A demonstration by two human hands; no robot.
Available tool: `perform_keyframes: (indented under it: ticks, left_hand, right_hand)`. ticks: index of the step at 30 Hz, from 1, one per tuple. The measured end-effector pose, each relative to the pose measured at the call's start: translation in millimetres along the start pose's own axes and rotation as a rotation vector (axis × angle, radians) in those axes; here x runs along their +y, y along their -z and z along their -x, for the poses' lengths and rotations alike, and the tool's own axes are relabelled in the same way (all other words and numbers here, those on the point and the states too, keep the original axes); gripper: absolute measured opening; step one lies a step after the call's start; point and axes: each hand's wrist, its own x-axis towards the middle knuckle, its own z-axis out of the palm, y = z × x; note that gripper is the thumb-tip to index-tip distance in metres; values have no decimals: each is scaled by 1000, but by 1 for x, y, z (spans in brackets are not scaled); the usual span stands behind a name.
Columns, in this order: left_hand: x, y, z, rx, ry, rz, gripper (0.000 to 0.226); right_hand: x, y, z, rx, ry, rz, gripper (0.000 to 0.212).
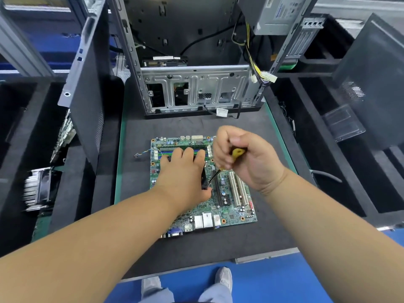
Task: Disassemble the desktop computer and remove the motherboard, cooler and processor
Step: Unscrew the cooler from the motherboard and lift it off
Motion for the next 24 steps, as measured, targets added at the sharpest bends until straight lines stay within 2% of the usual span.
perform_keyframes:
  ticks: [3,5,9,13,17,24]
  left_hand:
    - [-4,4,-7,-43,-2,24,85]
    - [-5,5,-7,-46,-6,19,89]
    - [-5,5,-2,-27,-9,16,85]
    - [-11,3,5,26,-2,79,82]
    - [-16,-1,9,71,-16,129,86]
    - [-19,-4,13,126,17,158,91]
  right_hand:
    - [6,-10,4,266,85,-3,16]
    - [8,-18,8,340,122,11,21]
    - [4,-30,8,306,99,103,23]
    - [-6,-27,4,286,110,45,23]
    - [-18,-15,3,316,174,-18,21]
    - [-24,-7,1,366,180,39,24]
